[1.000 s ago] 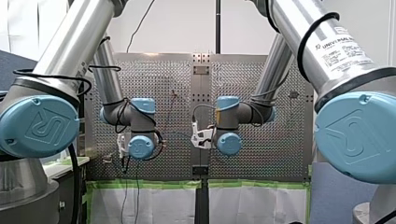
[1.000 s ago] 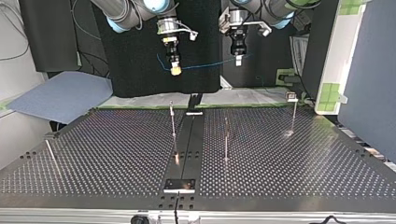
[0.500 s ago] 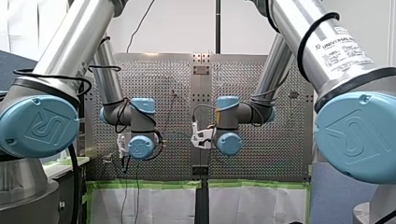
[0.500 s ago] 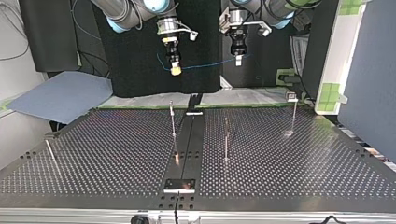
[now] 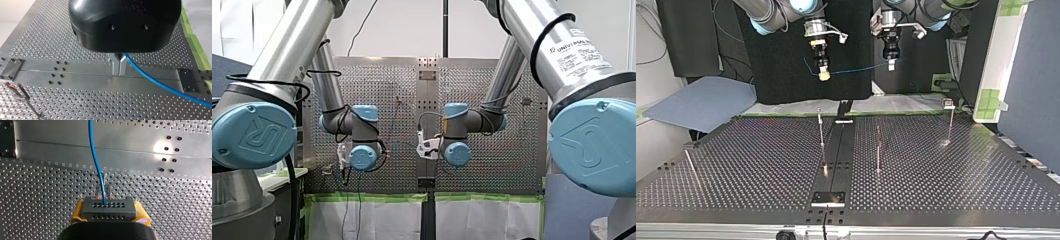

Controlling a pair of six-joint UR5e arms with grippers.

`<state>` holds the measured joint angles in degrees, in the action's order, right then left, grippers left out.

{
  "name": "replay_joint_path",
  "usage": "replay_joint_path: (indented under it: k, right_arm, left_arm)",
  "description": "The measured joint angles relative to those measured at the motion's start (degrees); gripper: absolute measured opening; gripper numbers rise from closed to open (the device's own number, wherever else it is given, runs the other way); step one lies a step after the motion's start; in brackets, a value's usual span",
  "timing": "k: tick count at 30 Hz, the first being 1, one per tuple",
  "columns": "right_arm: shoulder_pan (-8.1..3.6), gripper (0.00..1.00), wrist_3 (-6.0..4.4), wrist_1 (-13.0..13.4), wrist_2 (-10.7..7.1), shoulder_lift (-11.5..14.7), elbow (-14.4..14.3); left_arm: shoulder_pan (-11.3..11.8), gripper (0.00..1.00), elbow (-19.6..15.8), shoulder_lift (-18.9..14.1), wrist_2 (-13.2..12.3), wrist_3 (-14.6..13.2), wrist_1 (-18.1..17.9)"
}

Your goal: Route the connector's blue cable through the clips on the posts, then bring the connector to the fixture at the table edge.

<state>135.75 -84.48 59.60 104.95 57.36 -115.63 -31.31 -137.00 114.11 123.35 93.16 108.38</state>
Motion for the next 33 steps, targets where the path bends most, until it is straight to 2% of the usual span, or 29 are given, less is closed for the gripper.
replay_joint_path:
  k: [13,22,26,33]
  right_arm:
    - [-0.14,0.00,0.07,-0.1,-0.02,-0.2,0.2]
    - [-0.34,0.00,0.17,-0.3,0.00,-3.8,0.4]
    - [-0.35,0.00,0.17,-0.3,0.00,-5.6,0.4]
    - [-0.35,0.00,0.17,-0.3,0.00,-6.3,0.4]
  left_arm:
    - [0.2,0.00,-0.2,0.4,-0.4,-0.1,0.0]
    - [0.3,0.00,-0.3,3.9,-1.1,-0.2,0.1]
    - [0.3,0.00,-0.3,4.2,-1.1,-0.2,0.1]
    - [0.3,0.00,-0.3,4.3,-1.1,-0.2,0.1]
